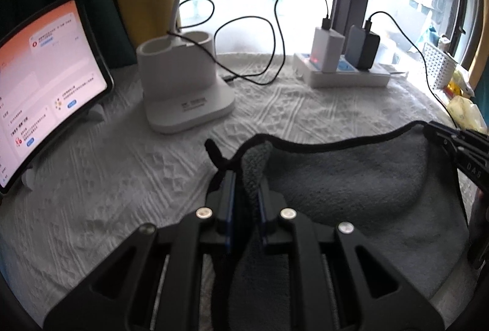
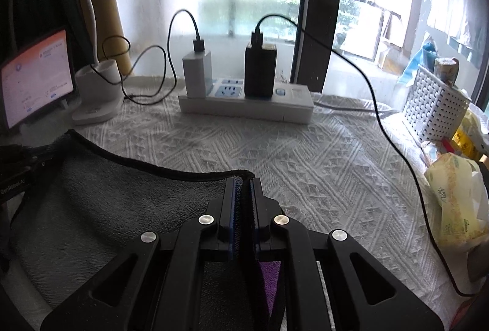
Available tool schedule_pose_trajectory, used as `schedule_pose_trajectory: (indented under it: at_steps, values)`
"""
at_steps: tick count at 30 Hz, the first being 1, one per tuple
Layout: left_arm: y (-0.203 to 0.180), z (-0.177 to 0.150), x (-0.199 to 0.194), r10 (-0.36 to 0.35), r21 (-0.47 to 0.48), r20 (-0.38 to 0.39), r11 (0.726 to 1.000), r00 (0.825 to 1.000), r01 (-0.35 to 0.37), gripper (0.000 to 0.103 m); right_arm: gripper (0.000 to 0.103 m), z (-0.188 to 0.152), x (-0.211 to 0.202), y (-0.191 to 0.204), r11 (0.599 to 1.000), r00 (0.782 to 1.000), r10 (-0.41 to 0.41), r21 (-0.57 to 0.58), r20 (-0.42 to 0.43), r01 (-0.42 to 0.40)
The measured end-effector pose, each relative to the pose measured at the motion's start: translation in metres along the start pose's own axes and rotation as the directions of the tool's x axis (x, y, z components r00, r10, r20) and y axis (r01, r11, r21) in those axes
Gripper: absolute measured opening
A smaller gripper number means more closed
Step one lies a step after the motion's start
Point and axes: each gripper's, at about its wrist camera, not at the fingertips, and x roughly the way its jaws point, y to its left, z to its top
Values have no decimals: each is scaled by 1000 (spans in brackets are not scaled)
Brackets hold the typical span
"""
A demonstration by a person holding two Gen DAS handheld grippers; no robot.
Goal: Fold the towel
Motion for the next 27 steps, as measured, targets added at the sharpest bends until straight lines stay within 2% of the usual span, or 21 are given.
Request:
schedule_pose_trajectory:
  at_steps: [8, 16, 20, 23, 24, 27]
  values:
    - [2, 2, 8, 10, -11, -48, 1000, 999, -11, 20, 10, -1, 12, 1, 1000, 998, -15, -8, -61, 15]
    - [2, 2, 10, 10, -19, -59, 1000, 998, -11, 22, 10, -1, 24, 0, 999, 992, -40, -4, -121, 40]
    - [5, 3, 10, -10, -46, -66, 999, 998, 7, 25, 16, -1, 25, -1, 999, 990, -47, -6, -131, 46]
    - [8, 4, 7, -44, -62, -65, 997, 997, 40, 34, 18, 0, 27, -1, 999, 990, -49, -3, -135, 49]
    - [8, 4, 5, -52, -68, -63, 997, 997, 47, 44, 18, 0, 28, -1, 999, 990, -50, 0, -135, 50]
    - [8, 4, -3, -55, -76, -48, 996, 997, 52, 61, 22, -1, 26, 0, 998, 990, -59, 2, -131, 60]
